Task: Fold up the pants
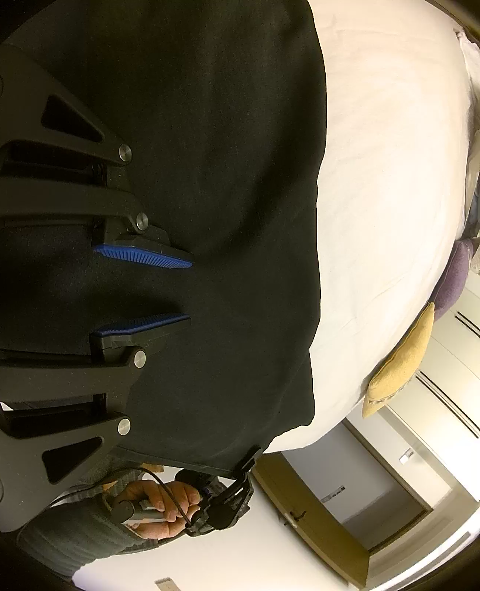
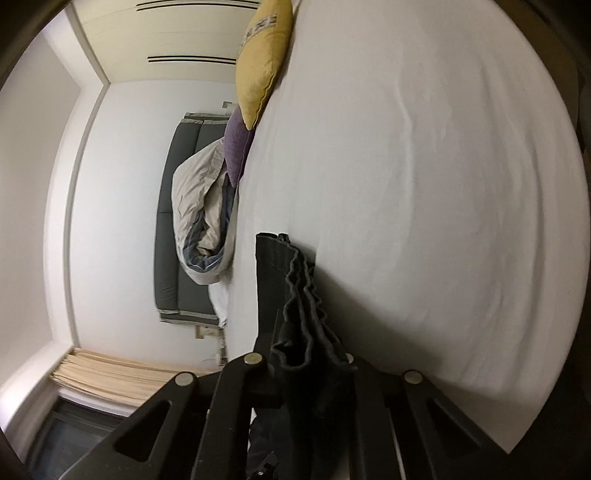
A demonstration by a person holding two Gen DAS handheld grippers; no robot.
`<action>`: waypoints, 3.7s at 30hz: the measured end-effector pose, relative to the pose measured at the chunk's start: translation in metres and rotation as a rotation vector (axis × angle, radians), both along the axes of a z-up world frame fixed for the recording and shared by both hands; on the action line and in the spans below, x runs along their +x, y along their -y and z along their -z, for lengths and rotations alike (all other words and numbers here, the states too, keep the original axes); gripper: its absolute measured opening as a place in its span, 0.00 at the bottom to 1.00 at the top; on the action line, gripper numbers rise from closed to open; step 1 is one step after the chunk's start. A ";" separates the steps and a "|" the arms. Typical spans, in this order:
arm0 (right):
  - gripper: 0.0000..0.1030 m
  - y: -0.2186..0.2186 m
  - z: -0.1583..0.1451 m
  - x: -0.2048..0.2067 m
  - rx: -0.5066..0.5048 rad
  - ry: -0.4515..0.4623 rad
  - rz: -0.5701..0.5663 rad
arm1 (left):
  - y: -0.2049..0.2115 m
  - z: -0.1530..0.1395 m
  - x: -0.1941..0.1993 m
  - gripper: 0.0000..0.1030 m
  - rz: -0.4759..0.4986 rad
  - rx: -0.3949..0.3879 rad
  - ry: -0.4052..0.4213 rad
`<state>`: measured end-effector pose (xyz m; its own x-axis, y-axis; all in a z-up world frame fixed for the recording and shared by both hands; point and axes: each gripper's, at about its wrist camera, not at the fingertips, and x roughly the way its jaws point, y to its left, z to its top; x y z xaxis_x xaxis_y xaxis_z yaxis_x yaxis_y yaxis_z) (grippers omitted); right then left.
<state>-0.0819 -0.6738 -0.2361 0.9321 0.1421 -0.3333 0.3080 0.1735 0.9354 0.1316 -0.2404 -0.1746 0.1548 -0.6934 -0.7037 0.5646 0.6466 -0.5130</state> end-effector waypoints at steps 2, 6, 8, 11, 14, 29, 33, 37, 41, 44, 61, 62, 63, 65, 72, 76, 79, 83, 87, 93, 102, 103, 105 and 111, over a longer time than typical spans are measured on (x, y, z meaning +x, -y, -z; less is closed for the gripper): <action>0.09 -0.003 -0.007 0.001 -0.040 -0.027 0.010 | 0.000 0.000 0.000 0.25 0.001 -0.003 -0.002; 0.09 -0.024 -0.048 0.014 -0.238 -0.086 -0.024 | -0.002 0.001 0.001 0.25 -0.003 -0.018 -0.013; 0.09 -0.055 -0.082 0.026 -0.418 -0.101 -0.094 | -0.003 0.002 0.002 0.25 -0.006 -0.031 -0.022; 0.09 -0.128 -0.125 0.053 -0.728 -0.100 -0.275 | -0.005 0.003 0.004 0.25 -0.013 -0.055 -0.042; 0.09 -0.247 -0.123 0.071 -1.211 -0.172 -0.569 | -0.009 0.006 0.010 0.25 -0.020 -0.093 -0.082; 0.09 -0.332 -0.076 0.075 -1.534 -0.309 -0.664 | -0.035 -0.025 0.014 0.96 -0.188 -0.353 -0.303; 0.09 -0.337 -0.082 0.075 -1.556 -0.292 -0.633 | -0.025 -0.018 0.025 0.95 -0.186 -0.353 -0.375; 0.09 -0.343 -0.090 0.073 -1.576 -0.261 -0.612 | -0.018 -0.011 0.034 0.79 -0.184 -0.328 -0.418; 0.09 -0.356 -0.091 0.072 -1.610 -0.245 -0.625 | -0.010 -0.005 0.037 0.27 -0.168 -0.304 -0.460; 0.09 -0.363 -0.089 0.066 -1.620 -0.238 -0.635 | -0.008 -0.009 0.041 0.09 -0.148 -0.292 -0.439; 0.09 -0.445 -0.089 0.072 -1.688 -0.111 -0.834 | -0.054 -0.043 0.065 0.06 -0.001 -0.021 -0.232; 0.09 -0.449 -0.087 0.074 -1.687 -0.109 -0.851 | -0.066 -0.038 0.058 0.06 -0.008 -0.015 -0.234; 0.09 -0.453 -0.085 0.076 -1.686 -0.108 -0.869 | -0.073 -0.035 0.060 0.06 -0.020 -0.010 -0.239; 0.09 -0.461 -0.081 0.080 -1.688 -0.104 -0.904 | -0.082 -0.030 0.062 0.06 -0.037 -0.004 -0.247; 0.09 -0.479 -0.074 0.093 -1.671 -0.102 -0.966 | -0.098 -0.011 0.059 0.06 -0.053 0.031 -0.243; 0.09 -0.486 -0.073 0.096 -1.677 -0.106 -0.986 | -0.104 -0.009 0.059 0.06 -0.061 0.038 -0.237; 0.09 -0.480 -0.071 0.104 -1.681 -0.109 -1.001 | -0.113 -0.008 0.056 0.06 -0.063 0.049 -0.230; 0.09 -0.482 -0.067 0.111 -1.685 -0.107 -1.024 | -0.117 -0.008 0.051 0.06 -0.070 0.056 -0.226; 0.10 -0.484 -0.058 0.100 -1.686 -0.118 -1.036 | -0.118 -0.004 0.049 0.07 -0.078 0.050 -0.231; 0.14 -0.477 -0.055 0.100 -1.648 -0.123 -1.039 | -0.121 0.001 0.052 0.09 -0.114 0.043 -0.242; 0.52 -0.417 -0.099 0.085 -1.379 -0.044 -1.126 | -0.145 -0.034 0.047 0.15 -0.227 0.215 -0.098; 0.51 -0.392 -0.110 0.089 -1.247 -0.015 -1.135 | -0.140 -0.042 0.042 0.16 -0.224 0.215 -0.066; 0.51 -0.348 -0.120 0.102 -1.071 0.010 -1.110 | -0.125 -0.052 0.034 0.15 -0.190 0.164 -0.047; 0.52 -0.195 -0.128 0.171 -0.594 0.048 -0.988 | -0.066 -0.038 0.002 0.16 -0.056 0.102 -0.066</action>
